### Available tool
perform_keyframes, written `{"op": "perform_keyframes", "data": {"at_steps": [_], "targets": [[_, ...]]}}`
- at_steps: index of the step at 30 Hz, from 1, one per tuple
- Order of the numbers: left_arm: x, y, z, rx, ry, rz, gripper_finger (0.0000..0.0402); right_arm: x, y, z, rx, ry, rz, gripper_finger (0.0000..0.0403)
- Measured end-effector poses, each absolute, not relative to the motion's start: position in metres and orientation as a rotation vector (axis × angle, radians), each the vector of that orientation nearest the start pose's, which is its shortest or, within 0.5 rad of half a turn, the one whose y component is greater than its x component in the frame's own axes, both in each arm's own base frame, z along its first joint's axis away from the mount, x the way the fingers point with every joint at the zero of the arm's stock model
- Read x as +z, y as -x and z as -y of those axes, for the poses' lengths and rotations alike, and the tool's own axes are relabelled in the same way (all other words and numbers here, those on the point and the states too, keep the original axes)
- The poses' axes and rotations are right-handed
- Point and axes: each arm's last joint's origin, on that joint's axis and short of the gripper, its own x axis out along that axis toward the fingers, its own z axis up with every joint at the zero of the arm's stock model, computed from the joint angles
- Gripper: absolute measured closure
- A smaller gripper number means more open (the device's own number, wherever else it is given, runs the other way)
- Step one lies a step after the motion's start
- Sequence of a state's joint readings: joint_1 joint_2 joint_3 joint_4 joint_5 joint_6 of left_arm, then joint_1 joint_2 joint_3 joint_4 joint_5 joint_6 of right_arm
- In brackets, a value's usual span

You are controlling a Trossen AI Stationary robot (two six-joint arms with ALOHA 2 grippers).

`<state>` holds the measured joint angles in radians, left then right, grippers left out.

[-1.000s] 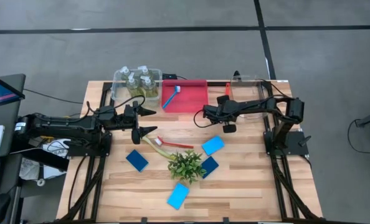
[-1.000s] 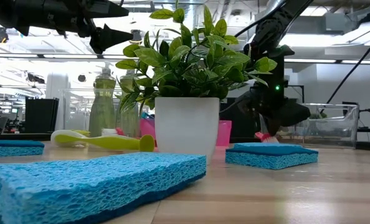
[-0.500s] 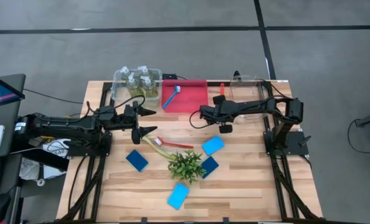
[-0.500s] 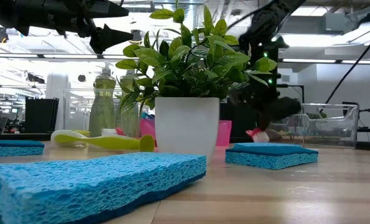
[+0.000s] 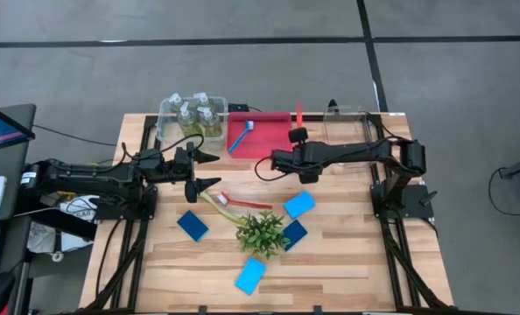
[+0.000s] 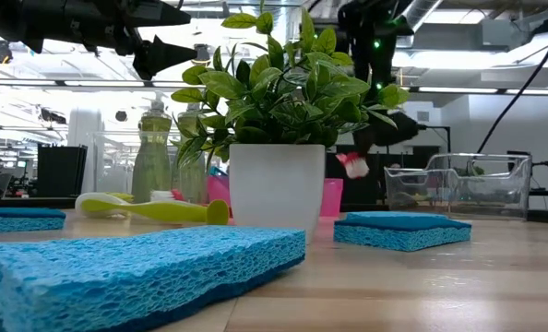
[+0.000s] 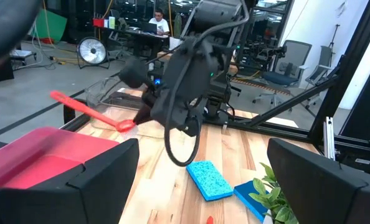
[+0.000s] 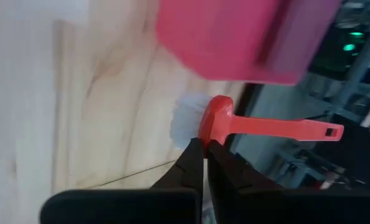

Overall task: Pick & Place Kitchen Sink Supplies
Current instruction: Put the red dish brush into the red bin

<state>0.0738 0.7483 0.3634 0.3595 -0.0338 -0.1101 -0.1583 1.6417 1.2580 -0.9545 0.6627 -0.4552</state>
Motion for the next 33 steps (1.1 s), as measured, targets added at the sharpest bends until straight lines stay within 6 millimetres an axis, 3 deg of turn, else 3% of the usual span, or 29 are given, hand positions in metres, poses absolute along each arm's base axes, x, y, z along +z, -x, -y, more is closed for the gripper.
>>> {"op": "perform_keyframes", "data": {"at_steps": [12, 19, 27, 33], "targets": [[0.244, -0.172, -0.014, 0.109, 0.11, -0.019, 0.0045, 0.267, -0.324, 0.058, -0.409, 0.871, -1.327, 0.0403], [0.244, -0.172, -0.014, 0.109, 0.11, -0.019, 0.0045, 0.273, -0.333, 0.061, -0.314, 1.065, -1.288, 0.0403], [0.244, -0.172, -0.014, 0.109, 0.11, -0.019, 0.0045, 0.273, -0.333, 0.069, -0.1, 1.307, -1.356, 0.0403], [0.244, -0.172, -0.014, 0.109, 0.11, -0.019, 0.0045, 0.273, -0.332, 0.075, -0.071, 1.349, -1.382, 0.04]]}}
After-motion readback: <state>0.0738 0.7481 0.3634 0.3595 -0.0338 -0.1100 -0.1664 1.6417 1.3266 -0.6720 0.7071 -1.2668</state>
